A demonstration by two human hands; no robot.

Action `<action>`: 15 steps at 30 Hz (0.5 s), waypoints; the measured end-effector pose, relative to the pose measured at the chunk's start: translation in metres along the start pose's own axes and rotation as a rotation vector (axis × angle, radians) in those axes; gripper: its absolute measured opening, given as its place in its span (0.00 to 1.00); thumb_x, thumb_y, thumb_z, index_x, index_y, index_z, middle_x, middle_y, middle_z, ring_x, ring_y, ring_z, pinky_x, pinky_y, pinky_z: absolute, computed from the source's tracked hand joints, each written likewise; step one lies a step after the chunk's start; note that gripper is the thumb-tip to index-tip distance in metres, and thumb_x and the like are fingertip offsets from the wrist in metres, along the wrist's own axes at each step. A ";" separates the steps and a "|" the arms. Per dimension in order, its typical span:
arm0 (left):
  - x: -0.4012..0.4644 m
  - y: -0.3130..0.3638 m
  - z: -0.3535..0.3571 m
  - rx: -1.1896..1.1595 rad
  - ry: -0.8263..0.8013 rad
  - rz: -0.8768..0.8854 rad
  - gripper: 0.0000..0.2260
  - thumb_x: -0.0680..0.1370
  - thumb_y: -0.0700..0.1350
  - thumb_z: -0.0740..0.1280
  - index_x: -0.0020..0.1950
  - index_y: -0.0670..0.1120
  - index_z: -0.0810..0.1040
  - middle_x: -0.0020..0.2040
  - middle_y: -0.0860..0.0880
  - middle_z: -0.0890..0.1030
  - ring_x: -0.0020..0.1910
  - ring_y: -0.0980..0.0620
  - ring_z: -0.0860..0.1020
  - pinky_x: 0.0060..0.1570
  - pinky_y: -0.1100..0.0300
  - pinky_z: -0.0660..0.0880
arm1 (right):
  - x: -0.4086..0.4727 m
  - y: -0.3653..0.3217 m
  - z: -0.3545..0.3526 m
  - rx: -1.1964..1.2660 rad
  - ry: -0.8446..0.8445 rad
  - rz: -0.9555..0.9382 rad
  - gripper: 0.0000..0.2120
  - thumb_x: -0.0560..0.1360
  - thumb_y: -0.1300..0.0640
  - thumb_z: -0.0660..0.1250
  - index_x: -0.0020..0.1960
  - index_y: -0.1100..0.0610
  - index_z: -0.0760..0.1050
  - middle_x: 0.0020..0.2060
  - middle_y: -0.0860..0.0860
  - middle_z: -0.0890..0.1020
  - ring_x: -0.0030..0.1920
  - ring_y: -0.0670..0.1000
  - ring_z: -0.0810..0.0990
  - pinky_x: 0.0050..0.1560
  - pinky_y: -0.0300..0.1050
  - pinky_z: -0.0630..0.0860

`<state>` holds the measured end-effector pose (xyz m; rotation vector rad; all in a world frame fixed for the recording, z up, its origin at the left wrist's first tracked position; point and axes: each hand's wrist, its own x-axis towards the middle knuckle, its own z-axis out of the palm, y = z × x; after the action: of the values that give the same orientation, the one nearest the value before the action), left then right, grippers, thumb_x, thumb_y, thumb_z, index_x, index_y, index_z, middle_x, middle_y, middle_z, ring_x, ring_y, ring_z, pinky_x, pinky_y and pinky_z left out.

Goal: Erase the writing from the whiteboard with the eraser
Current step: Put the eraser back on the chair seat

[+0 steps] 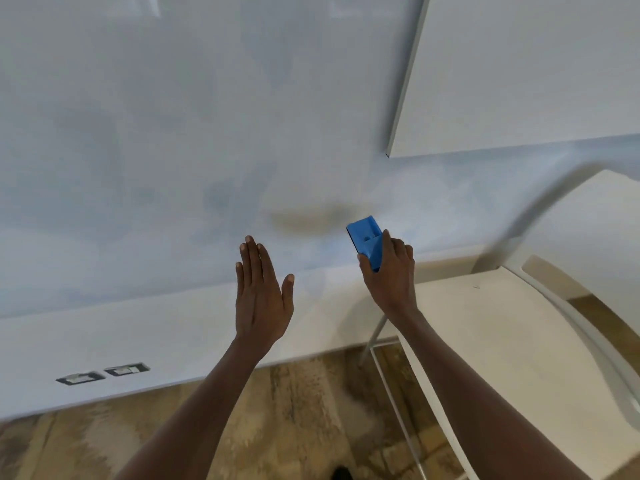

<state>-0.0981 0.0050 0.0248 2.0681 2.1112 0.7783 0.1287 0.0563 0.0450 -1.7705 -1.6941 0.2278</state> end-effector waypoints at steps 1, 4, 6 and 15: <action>-0.001 0.007 0.010 0.002 -0.027 0.003 0.33 0.86 0.51 0.57 0.83 0.33 0.48 0.84 0.35 0.43 0.84 0.37 0.44 0.83 0.44 0.48 | 0.000 0.016 0.000 -0.013 -0.008 0.028 0.30 0.78 0.50 0.67 0.73 0.63 0.63 0.61 0.59 0.75 0.60 0.59 0.71 0.58 0.55 0.72; -0.004 0.024 0.038 -0.017 -0.099 0.026 0.34 0.86 0.52 0.57 0.83 0.34 0.47 0.84 0.36 0.43 0.84 0.38 0.44 0.83 0.45 0.47 | -0.005 0.066 0.002 -0.061 -0.048 0.126 0.30 0.78 0.50 0.66 0.74 0.63 0.62 0.62 0.59 0.75 0.60 0.60 0.72 0.59 0.56 0.72; -0.004 0.034 0.059 -0.021 -0.141 0.041 0.34 0.86 0.52 0.57 0.83 0.34 0.48 0.84 0.37 0.43 0.84 0.39 0.44 0.83 0.46 0.48 | -0.009 0.100 0.006 -0.096 -0.082 0.193 0.29 0.79 0.51 0.66 0.74 0.63 0.61 0.62 0.60 0.75 0.61 0.60 0.72 0.60 0.57 0.72; -0.002 0.068 0.126 -0.018 -0.248 0.090 0.34 0.86 0.56 0.52 0.84 0.37 0.45 0.85 0.40 0.41 0.84 0.44 0.40 0.83 0.51 0.43 | -0.022 0.204 0.028 -0.275 -0.264 0.371 0.30 0.80 0.52 0.65 0.75 0.64 0.58 0.64 0.61 0.72 0.62 0.61 0.71 0.61 0.59 0.71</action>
<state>0.0153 0.0366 -0.0571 2.1368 1.8857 0.5155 0.2777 0.0590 -0.0989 -2.3468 -1.6192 0.4230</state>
